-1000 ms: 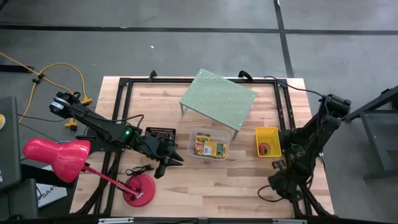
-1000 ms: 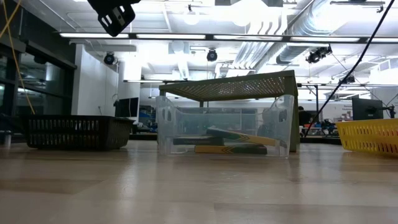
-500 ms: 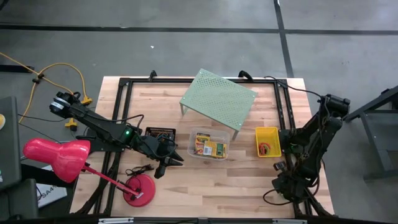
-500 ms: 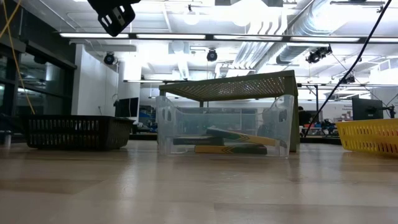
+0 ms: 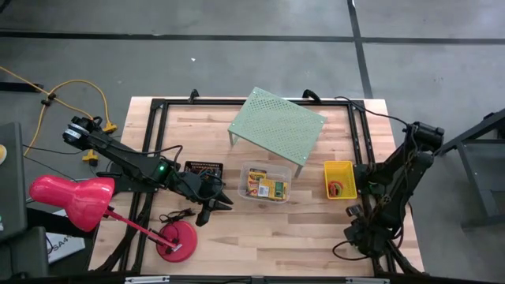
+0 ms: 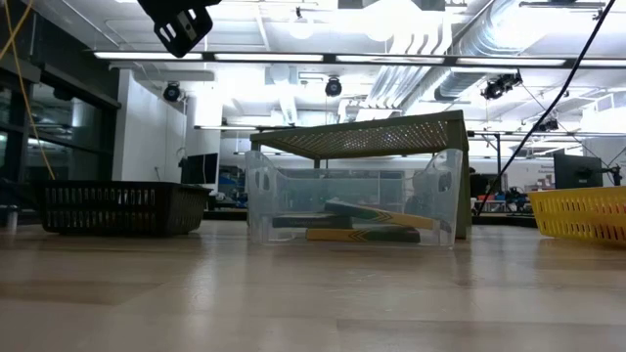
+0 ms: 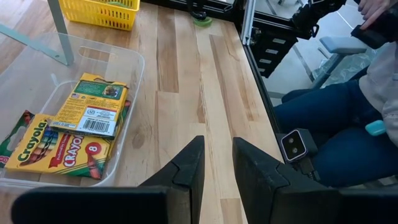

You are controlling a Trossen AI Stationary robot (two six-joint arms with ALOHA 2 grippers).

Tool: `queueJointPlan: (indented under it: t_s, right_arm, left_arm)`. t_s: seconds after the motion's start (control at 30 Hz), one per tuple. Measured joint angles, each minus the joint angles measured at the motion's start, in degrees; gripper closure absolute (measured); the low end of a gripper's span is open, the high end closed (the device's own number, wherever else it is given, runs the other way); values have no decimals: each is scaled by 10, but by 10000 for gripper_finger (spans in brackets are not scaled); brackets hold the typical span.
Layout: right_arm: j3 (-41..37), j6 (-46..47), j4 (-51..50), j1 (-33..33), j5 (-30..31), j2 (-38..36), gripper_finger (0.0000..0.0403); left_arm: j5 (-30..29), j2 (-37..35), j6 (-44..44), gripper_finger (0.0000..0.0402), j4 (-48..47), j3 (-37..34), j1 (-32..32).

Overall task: Pick & Place Office Desk Supplies
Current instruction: Put the black spring keychain into the yellow bin

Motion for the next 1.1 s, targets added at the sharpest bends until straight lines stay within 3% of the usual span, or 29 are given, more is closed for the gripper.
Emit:
queueJointPlan:
  t_s: [0.87, 1.1]
  right_arm:
    - [0, -1, 32, 0, -33, 57, 313]
    - [0, -1, 32, 0, -44, 57, 355]
  left_arm:
    - [0, 0, 0, 324, 0, 0, 0]
    - [0, 0, 0, 324, 0, 0, 0]
